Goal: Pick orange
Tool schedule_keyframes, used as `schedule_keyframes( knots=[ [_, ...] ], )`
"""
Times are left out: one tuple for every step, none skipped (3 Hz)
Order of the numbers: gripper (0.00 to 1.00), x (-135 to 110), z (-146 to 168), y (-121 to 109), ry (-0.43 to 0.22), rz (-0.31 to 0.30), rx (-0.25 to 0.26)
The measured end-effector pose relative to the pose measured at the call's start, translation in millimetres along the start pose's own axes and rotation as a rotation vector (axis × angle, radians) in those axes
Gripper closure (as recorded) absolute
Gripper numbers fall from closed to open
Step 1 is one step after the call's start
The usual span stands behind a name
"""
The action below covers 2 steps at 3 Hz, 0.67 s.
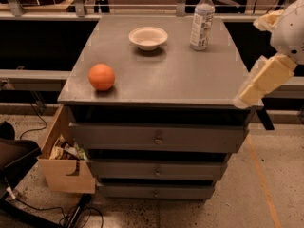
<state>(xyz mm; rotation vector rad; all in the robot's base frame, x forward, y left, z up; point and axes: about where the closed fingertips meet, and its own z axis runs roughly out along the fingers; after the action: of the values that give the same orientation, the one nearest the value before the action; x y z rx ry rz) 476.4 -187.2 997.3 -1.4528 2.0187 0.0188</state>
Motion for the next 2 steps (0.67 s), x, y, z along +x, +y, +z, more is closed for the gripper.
schedule_keyframes(
  knots=[
    [0.00, -27, 23, -10, -0.211, 0.030, 0.009],
    [0.00, -71, 47, -7, -0.426, 0.040, -0.026]
  ],
)
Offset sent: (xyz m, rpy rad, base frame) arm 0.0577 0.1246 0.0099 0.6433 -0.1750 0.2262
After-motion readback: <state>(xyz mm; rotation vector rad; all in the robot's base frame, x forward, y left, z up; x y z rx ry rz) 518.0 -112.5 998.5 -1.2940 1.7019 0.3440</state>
